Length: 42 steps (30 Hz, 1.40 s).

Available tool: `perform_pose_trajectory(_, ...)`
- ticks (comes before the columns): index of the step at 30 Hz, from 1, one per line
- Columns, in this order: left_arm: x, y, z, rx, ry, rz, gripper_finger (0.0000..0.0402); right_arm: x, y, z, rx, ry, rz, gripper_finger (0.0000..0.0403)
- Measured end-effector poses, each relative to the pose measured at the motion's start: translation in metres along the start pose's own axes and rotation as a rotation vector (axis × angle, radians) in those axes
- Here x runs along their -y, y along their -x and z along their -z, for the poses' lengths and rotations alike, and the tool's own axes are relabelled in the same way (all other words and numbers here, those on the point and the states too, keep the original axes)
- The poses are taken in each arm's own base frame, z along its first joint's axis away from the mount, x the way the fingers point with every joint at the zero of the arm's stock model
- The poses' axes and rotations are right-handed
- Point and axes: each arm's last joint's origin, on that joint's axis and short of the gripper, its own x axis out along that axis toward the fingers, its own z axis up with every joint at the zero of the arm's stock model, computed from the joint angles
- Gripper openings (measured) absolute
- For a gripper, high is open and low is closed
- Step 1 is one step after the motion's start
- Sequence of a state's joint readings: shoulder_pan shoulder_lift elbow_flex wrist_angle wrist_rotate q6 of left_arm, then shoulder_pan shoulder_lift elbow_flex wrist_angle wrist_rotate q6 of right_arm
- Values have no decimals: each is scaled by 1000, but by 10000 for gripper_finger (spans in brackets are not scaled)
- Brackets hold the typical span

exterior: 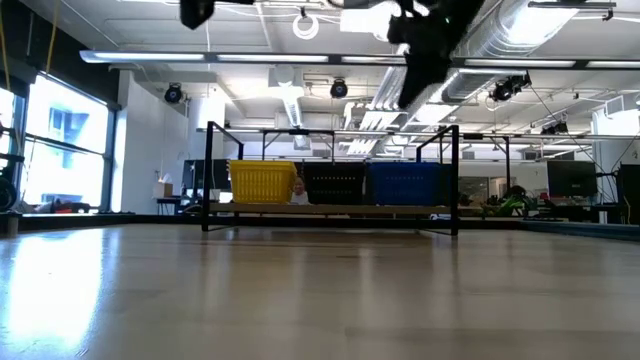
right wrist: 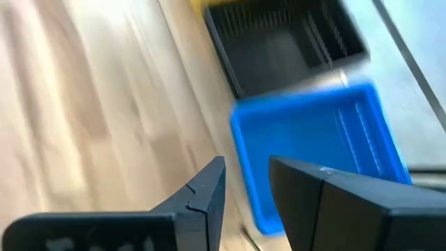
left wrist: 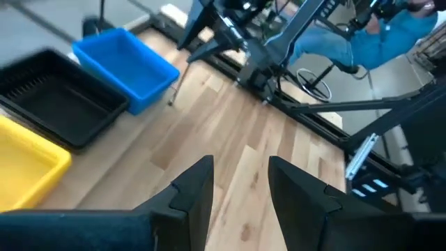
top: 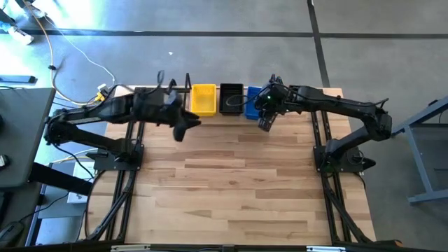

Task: Stack baskets on shelf by color
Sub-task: Return to Home Position

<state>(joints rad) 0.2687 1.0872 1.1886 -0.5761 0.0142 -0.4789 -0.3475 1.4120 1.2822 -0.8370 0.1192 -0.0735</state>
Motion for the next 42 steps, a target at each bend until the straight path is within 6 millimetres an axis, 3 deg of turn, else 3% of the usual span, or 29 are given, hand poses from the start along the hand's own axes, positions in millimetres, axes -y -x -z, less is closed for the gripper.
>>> perform_pose_trajectory(5, 5, 21, 28, 59, -80, 25, 127, -17, 22, -27, 182, -99, -48, 97)
perform_pose_trajectory(11, -3, 29, 78, 113, -168, 163, 127, -40, 44, -50, 388, -102, -121, 97)
perform_pose_trajectory(19, -33, 33, 145, 227, -280, 316, 126, -60, 54, -58, 495, -216, -222, 97)
perform_pose_trajectory(26, -63, 38, 184, 314, -326, 347, 126, -57, 76, -58, 584, -262, -255, 97)
perform_pose_trajectory(31, -77, 36, 203, 362, -305, 382, 126, -44, 120, -43, 690, -238, -215, 97)
perform_pose_trajectory(36, -88, 24, 223, 345, -306, 376, 126, -33, 164, -4, 733, -213, -69, 97)
perform_pose_trajectory(39, -89, 19, 227, 327, -314, 384, 126, -30, 176, 30, 765, -226, -45, 97)
perform_pose_trajectory(42, -89, 18, 229, 305, -315, 373, 126, -29, 175, 63, 816, -268, -102, 97)
